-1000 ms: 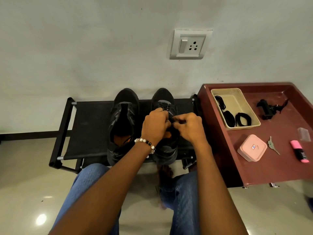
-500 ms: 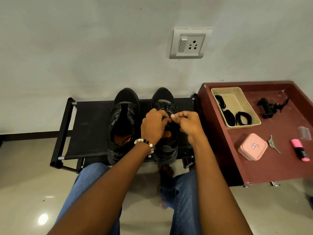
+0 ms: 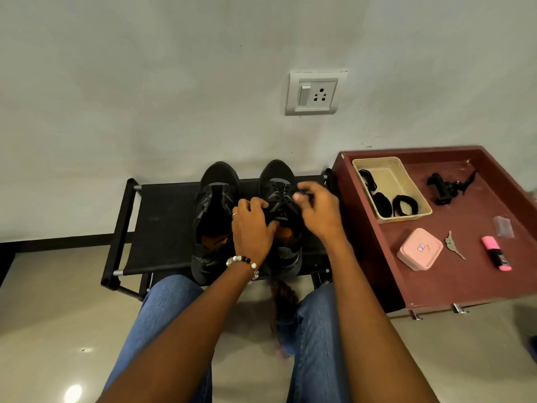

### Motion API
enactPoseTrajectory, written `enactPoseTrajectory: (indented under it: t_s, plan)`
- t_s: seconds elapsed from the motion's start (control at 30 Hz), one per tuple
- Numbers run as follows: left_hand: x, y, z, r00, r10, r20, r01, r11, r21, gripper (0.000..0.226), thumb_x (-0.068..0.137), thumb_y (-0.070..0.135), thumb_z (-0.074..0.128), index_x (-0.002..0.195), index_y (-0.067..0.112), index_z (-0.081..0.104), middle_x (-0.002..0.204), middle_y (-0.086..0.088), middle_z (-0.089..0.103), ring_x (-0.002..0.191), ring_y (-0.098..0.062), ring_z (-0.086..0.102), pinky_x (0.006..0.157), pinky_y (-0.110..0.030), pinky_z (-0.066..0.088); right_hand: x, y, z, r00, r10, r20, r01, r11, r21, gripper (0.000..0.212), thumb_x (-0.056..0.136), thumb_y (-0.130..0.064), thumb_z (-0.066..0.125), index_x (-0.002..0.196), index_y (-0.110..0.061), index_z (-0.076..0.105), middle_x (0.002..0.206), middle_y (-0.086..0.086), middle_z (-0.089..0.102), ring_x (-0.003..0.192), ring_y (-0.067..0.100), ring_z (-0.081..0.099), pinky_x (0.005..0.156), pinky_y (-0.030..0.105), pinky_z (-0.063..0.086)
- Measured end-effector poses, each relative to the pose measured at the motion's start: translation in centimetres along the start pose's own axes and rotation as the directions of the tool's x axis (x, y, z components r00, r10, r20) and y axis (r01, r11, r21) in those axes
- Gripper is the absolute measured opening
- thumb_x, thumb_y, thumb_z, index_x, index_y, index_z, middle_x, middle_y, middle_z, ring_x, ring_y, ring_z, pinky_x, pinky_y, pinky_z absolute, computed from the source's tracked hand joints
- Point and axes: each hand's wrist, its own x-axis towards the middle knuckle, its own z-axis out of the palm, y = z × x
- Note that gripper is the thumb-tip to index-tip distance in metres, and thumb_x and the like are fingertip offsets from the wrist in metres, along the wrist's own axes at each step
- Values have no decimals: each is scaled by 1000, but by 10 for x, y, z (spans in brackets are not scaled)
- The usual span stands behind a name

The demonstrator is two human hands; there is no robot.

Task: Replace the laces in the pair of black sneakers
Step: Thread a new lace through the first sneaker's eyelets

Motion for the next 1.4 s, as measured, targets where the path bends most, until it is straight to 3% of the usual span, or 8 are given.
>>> enactPoseTrajectory:
  t_s: [0.07,0.13,0.3,0.4,0.57,0.67,0.87,1.4]
  plan:
    - [-1,0,-1,1000,7,-19,-7,1000,16,42,81,25,75,116,14,53,119,-9,50,112,-26,48,92,-33,43,4,5,-2,968,2,250,124,863,-489,27,97,-23,56,119,-10,66,114,13,57,111,30,47,89,37,41]
    - [-3,0,-2,1000,-16,-23,16,1000,3,38,82,26,74,110,13,53,115,-8,52,106,-25,51,87,-33,44,10,3,-8,945,108,307,130,740,-660,28,99,-27,52,110,-8,70,116,15,56,117,36,43,90,41,42]
    - [-6,2,-6,988,-150,23,151,987,-54,32,85,45,68,92,15,60,93,-3,63,89,-22,61,66,-31,45,12,-13,-34,958,246,146,-252,968,24,26,99,-15,52,82,-8,70,92,4,70,90,12,61,84,24,45]
    - [-10,4,-8,974,-203,102,214,971,-110,50,79,65,63,91,17,64,95,-3,65,92,-22,62,66,-30,46,16,-42,-47,946,282,163,-325,808,492,29,103,-16,45,80,-16,63,88,3,73,77,10,61,63,25,39]
    - [-21,24,-16,888,-252,385,308,947,-89,94,63,74,71,133,17,44,139,-15,33,125,-40,42,100,-48,45,29,-89,-70,956,217,195,-281,502,818,23,103,-22,43,85,-17,55,102,13,74,91,23,70,48,20,32]
    - [-26,37,-16,904,-198,380,217,976,-7,93,68,62,76,138,13,41,141,-18,33,124,-43,44,96,-47,46,34,-117,-82,963,210,167,-236,370,899,22,103,-22,44,86,-15,56,83,10,73,75,23,71,48,22,30]
    - [-30,50,-16,932,-174,318,156,984,80,34,81,39,71,89,9,58,110,-16,60,93,-33,62,76,-38,55,36,-156,-101,943,305,134,-243,354,903,26,104,-20,44,84,-12,58,66,2,56,55,14,47,47,22,31]
    - [-19,54,-5,936,-156,315,81,967,240,26,89,27,64,102,5,65,111,-18,62,100,-34,63,82,-39,56,43,-187,-118,962,257,-87,-56,501,864,32,103,-9,44,74,-7,59,62,3,53,53,12,44,46,19,32]
